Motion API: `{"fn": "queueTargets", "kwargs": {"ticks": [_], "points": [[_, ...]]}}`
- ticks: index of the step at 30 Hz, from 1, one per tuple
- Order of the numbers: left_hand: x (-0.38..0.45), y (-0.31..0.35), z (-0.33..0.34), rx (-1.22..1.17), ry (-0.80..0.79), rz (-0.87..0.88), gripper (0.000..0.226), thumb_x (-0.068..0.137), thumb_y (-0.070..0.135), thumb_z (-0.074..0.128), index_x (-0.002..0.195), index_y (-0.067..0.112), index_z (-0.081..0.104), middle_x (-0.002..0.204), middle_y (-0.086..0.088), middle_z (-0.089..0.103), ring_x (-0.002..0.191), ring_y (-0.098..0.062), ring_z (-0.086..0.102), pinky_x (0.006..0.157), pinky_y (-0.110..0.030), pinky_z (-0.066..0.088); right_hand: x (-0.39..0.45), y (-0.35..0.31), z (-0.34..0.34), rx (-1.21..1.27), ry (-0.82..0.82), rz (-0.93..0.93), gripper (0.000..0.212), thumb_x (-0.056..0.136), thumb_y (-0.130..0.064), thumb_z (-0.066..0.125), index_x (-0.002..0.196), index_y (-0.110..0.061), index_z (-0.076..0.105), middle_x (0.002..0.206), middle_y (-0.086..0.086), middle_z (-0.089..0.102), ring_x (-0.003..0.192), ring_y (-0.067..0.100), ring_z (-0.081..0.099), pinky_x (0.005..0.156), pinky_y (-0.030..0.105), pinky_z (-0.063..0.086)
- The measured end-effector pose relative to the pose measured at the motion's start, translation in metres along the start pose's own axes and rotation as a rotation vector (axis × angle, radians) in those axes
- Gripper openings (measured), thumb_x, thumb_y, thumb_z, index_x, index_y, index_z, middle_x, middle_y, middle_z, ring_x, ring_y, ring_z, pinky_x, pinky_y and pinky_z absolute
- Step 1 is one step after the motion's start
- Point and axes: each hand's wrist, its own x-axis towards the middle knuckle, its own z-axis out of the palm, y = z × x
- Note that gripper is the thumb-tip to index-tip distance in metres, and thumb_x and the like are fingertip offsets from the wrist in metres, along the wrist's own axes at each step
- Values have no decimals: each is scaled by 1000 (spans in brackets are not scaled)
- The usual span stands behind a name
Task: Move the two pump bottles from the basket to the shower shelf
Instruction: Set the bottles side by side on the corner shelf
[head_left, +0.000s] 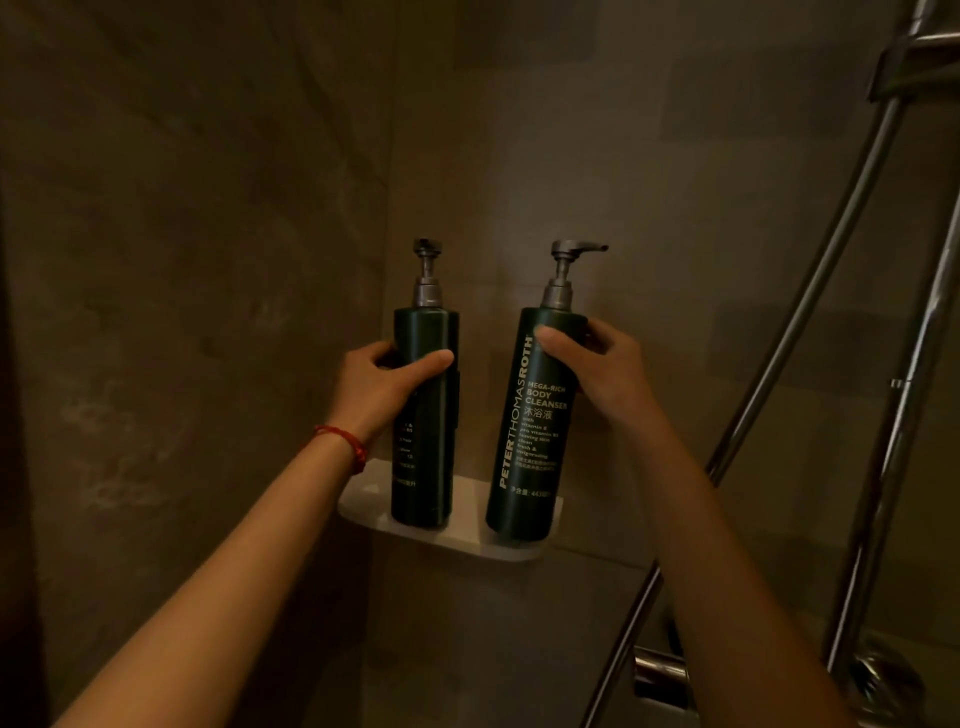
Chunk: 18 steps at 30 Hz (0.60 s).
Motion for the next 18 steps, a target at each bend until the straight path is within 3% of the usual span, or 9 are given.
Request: {"fn": "queueTargets", "kwargs": {"ticks": [3,8,15,18], "points": [[10,-10,0,25,13,-1,24,71,29,69,90,25,55,87,7,59,81,-7,58,62,-20,44,6,6,6,13,15,-18,16,77,-22,67,88,-28,57,86,-12,60,76,0,58,52,5,46],[21,-28,0,63,23,-6,22,71,29,70,87,28,55,86,8,58,80,-7,58,63,-22,44,13,26,18,5,24,-2,33,75,-20,69,105,-20,56,89,-14,57,82,1,56,64,14,45],[31,-45,1,36,48,30,23,70,29,70,88,28,57,92,4,60,89,-18,60,76,-33,51,14,40,25,4,29,-14,44,74,-21,69,114,-24,50,92,-20,52,85,-5,51,64,13,44],[29,-49,5,22,46,55,32,72,25,69,100,22,55,91,7,58,87,-12,58,69,-24,48,9,44,29,19,40,-35,44,75,-19,69,112,-28,48,92,-23,52,84,-8,51,58,4,46]]}}
